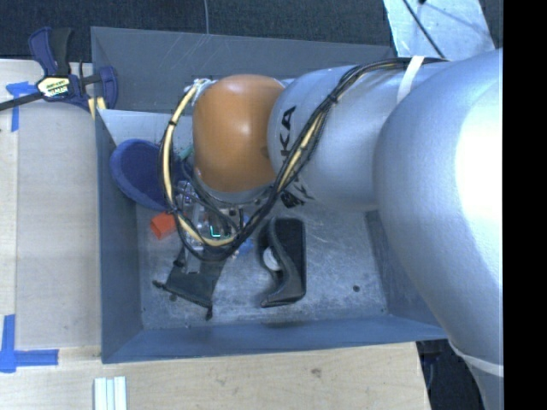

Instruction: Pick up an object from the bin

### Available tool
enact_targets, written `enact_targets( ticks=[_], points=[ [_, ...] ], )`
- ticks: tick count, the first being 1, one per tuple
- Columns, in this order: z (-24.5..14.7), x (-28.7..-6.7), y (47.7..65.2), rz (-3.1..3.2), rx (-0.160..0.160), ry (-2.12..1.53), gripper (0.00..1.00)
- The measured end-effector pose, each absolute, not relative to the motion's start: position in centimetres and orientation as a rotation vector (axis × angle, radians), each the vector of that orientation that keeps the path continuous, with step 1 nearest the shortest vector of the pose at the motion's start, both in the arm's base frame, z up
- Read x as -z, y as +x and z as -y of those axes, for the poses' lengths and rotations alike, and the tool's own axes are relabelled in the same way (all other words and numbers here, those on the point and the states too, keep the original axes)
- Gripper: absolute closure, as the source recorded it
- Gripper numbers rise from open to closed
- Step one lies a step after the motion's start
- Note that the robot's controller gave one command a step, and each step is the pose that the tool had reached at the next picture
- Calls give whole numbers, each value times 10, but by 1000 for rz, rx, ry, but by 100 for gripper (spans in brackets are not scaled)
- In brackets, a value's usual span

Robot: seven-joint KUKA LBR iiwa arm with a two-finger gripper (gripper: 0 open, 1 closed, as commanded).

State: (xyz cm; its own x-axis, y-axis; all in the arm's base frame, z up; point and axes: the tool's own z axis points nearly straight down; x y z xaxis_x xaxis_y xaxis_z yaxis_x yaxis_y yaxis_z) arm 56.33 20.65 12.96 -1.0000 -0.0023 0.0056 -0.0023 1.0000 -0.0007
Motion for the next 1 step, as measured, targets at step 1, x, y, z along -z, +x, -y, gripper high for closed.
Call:
enact_targets(
  ticks=[1],
  points=[
    [-212,-72,618,3139,8,-144,0]
  ],
)
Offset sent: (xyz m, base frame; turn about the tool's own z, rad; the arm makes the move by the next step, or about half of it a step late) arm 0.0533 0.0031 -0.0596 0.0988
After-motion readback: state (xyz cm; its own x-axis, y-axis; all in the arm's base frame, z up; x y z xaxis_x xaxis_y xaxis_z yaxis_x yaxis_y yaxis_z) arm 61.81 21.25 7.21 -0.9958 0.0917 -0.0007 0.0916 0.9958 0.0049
